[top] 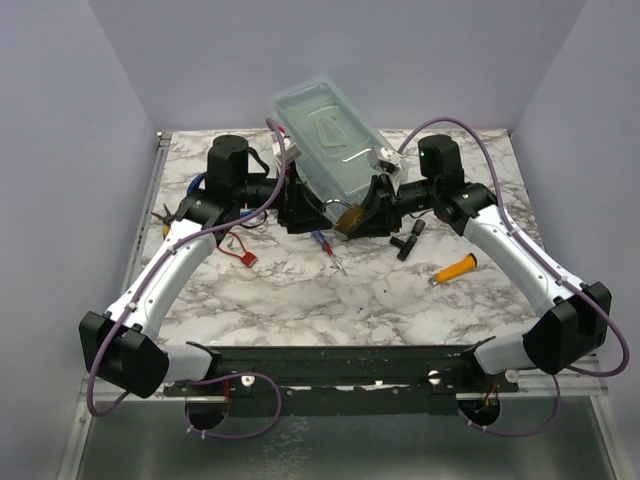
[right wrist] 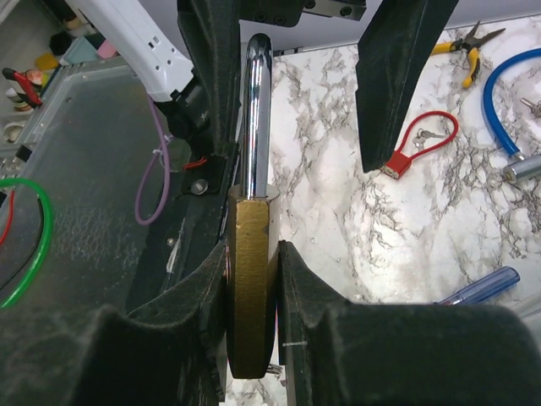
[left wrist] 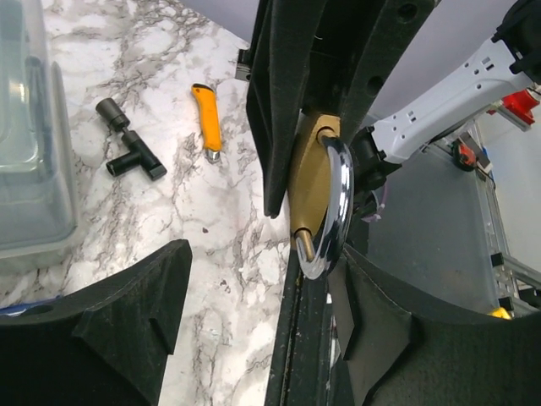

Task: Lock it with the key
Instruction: Lock the lock.

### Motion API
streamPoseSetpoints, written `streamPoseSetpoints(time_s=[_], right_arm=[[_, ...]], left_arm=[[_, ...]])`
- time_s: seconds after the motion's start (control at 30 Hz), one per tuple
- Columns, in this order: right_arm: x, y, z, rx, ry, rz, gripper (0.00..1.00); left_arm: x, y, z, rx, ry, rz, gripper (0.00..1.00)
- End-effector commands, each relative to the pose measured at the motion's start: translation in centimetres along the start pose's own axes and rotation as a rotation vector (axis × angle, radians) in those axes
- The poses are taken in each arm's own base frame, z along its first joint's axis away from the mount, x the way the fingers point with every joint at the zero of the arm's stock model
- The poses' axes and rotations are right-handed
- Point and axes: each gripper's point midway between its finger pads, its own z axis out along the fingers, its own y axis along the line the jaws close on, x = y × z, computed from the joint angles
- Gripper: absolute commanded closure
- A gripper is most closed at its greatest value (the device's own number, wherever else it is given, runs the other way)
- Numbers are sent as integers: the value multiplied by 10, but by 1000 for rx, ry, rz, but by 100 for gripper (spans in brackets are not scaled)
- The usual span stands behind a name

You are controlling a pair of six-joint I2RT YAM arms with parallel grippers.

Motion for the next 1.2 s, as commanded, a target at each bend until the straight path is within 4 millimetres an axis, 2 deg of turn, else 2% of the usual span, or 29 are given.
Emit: streamPoseSetpoints(time_s=[0.0,0.17,0.23,0.3,0.37,0.4,0.43,0.53,0.57,0.63,0.8,1.03,1.17], right_arm=[[-15,11,5,-72,-27,-81,100],[-9,11,9,-84,-13,-73,100],[-7,9,10,-81,-8,-69,100],[-6,9,10,-79,-6,-71,100],[-7,9,10,-76,-9,-74,100],[-8,10,10,-76,-12,-70,99],[-9,10,9,-72,-13,-62,94],[-9,3,4,-11,-1,-11,56],[-7,0,0,11,2,13,47],[-4,-3,-9,41,2,48,37],[-2,-2,-17,74,-4,58,36],[12,-2,-14,43,4,94,47],[22,-3,-13,40,16,108,49]], left_arm=[[-5,-9,6,40,10,18,31],[-13,-11,8,46,5,23,39],[-13,-14,8,56,6,22,46],[-10,-16,9,63,12,16,64],[-6,-15,10,61,17,-4,92],[-5,-15,9,53,16,-16,100],[-4,-14,8,45,15,-26,100],[-5,-14,-1,30,2,-52,100],[-5,-15,-3,30,-2,-56,100],[-5,-21,-9,41,-8,-54,100],[-2,-30,-13,74,-4,-63,100],[-5,-36,-15,97,-4,-53,100],[-7,-38,-16,100,-7,-47,100]])
